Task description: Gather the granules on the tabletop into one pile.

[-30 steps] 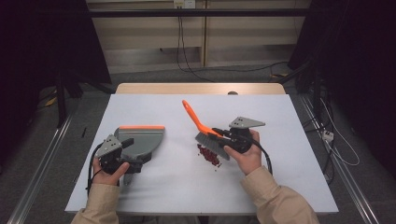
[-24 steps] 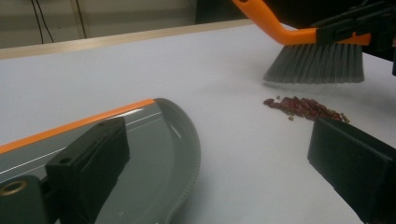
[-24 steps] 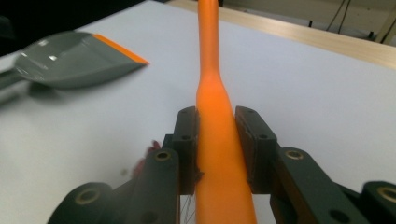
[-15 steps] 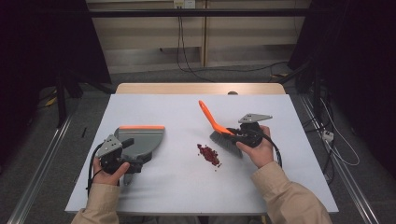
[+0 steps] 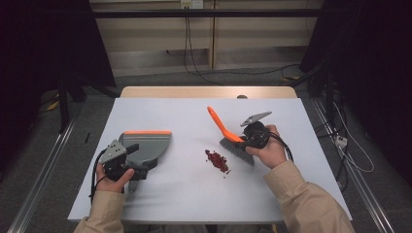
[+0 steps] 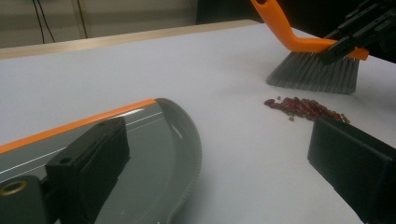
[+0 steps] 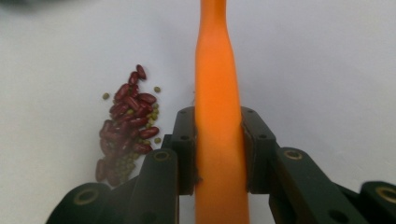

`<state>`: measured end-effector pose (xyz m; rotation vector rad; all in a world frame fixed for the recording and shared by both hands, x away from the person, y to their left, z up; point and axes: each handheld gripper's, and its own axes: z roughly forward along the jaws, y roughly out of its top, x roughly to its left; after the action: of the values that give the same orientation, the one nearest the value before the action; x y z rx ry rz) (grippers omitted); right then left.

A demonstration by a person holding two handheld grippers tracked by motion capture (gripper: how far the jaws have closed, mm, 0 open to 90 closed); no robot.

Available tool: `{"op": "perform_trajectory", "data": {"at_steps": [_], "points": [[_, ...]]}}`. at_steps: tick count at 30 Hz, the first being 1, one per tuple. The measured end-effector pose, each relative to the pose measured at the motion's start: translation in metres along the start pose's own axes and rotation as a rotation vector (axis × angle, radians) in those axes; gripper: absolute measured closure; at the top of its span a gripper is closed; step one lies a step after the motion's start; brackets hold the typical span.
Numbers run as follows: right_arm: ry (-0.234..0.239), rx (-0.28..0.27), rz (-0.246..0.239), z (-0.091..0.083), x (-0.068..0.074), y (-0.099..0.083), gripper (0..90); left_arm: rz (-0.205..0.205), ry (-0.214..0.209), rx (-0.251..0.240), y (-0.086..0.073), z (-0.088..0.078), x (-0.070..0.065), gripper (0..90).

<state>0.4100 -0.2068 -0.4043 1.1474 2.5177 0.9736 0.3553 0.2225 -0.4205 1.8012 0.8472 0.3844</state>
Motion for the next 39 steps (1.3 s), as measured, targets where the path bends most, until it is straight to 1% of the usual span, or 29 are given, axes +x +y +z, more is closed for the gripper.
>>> {"op": "perform_trajectory", "data": {"at_steps": [1,4,5,6,7,8,9,10,12,13,17,19,20,23,27,29,34,39], "points": [[0.019,-0.01,0.011,0.001,-0.001,0.0,71.5,0.0,0.0,0.0,0.0,0.0,0.0,5.3],[0.049,-0.041,-0.005,0.003,-0.005,0.0,71.6,-0.003,0.003,-0.001,0.0,0.0,0.001,5.3],[0.054,-0.051,0.002,0.005,-0.006,0.001,71.6,-0.002,0.004,-0.001,0.0,0.0,0.001,5.3],[0.066,-0.063,-0.009,0.006,-0.007,0.002,71.6,-0.001,0.004,-0.001,0.0,-0.001,0.002,5.3],[0.074,-0.072,-0.032,0.008,-0.008,0.005,71.6,0.0,0.005,-0.001,0.0,-0.001,0.002,5.3],[0.081,-0.08,-0.043,0.01,-0.009,0.007,71.6,0.0,0.004,-0.001,0.0,-0.001,0.002,5.3],[0.094,-0.089,-0.069,0.013,-0.01,0.01,71.6,-0.003,0.003,0.0,0.0,-0.001,0.002,5.3],[0.099,-0.103,-0.111,0.015,-0.01,0.014,71.6,-0.004,0.004,0.002,0.0,-0.001,0.002,5.3],[0.119,-0.114,-0.136,0.021,-0.01,0.021,71.6,-0.007,0.004,0.004,0.0,-0.001,0.002,5.3],[0.126,-0.121,-0.173,0.024,-0.01,0.024,71.6,-0.011,0.004,0.003,0.0,-0.002,0.002,5.3],[0.146,-0.12,-0.286,0.039,-0.006,0.036,71.6,-0.016,0.003,0.009,0.0,-0.002,0.003,5.3],[0.153,-0.113,-0.308,0.046,-0.003,0.039,71.5,-0.018,0.004,0.009,0.0,-0.002,0.004,5.3],[0.167,-0.116,-0.324,0.048,-0.002,0.04,71.5,-0.019,0.006,0.01,-0.001,-0.003,0.004,5.3],[0.183,-0.11,-0.364,0.05,0.002,0.042,71.5,-0.022,0.009,0.009,-0.001,-0.003,0.005,5.3],[0.211,-0.089,-0.405,0.045,0.007,0.039,71.5,-0.021,0.009,0.009,-0.001,-0.003,0.004,5.3],[0.235,-0.085,-0.411,0.043,0.01,0.037,71.6,-0.02,0.01,0.011,-0.001,-0.003,0.004,5.3],[0.255,-0.075,-0.453,0.037,0.017,0.032,71.5,-0.02,0.012,0.008,-0.001,-0.004,0.004,5.3],[0.269,-0.081,-0.456,0.032,0.019,0.026,71.5,-0.018,0.014,0.009,-0.001,-0.004,0.003,5.3]]}}
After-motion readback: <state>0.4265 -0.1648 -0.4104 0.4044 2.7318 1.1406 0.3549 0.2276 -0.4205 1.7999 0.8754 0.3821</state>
